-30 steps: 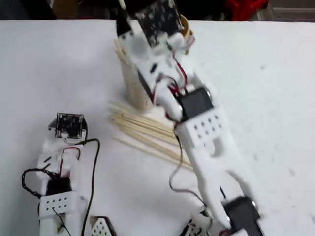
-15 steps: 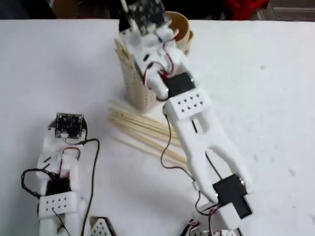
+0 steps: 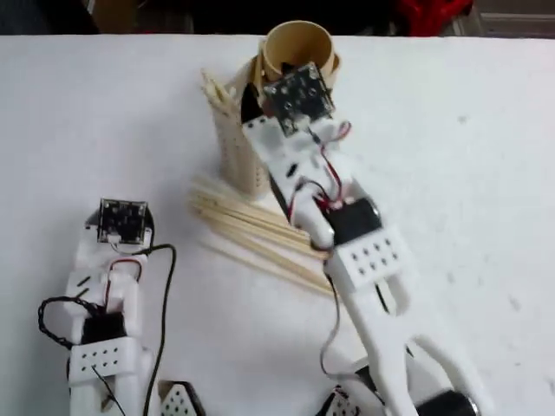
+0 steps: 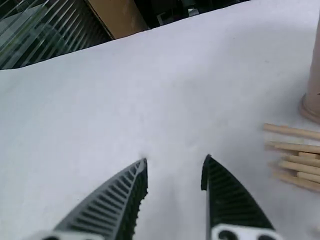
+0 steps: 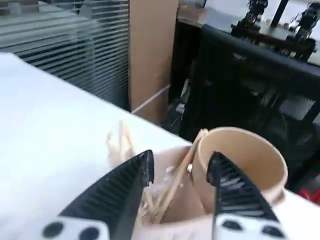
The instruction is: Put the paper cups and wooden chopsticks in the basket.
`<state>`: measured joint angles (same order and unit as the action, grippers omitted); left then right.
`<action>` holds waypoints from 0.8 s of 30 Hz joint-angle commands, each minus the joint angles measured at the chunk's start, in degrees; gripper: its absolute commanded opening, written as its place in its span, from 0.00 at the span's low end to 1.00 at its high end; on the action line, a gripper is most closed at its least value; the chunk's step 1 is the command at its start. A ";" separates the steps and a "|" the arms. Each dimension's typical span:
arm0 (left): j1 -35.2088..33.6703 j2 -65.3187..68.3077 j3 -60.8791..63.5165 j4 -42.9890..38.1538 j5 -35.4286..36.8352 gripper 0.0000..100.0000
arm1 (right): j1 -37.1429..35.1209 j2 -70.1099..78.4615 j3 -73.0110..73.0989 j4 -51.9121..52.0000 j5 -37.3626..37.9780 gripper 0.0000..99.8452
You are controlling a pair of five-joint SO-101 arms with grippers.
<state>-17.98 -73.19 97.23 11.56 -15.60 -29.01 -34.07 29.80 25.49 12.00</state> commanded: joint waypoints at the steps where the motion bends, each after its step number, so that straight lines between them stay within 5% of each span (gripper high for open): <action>1: 0.57 -0.84 0.00 0.09 0.44 0.19 | -2.42 -8.84 -0.35 16.66 -0.18 0.15; 8: 0.57 -0.84 0.00 0.09 0.44 0.19 | -9.36 -9.71 1.05 38.02 12.75 0.11; 16: 0.57 -0.84 0.00 0.09 0.44 0.19 | -10.68 10.51 11.43 30.55 13.54 0.12; 24: 0.57 -0.84 0.00 0.09 0.44 0.19 | -10.68 30.90 5.89 26.15 13.63 0.12</action>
<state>-17.98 -73.19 97.23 11.56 -15.60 -39.30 -7.60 39.91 52.57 24.84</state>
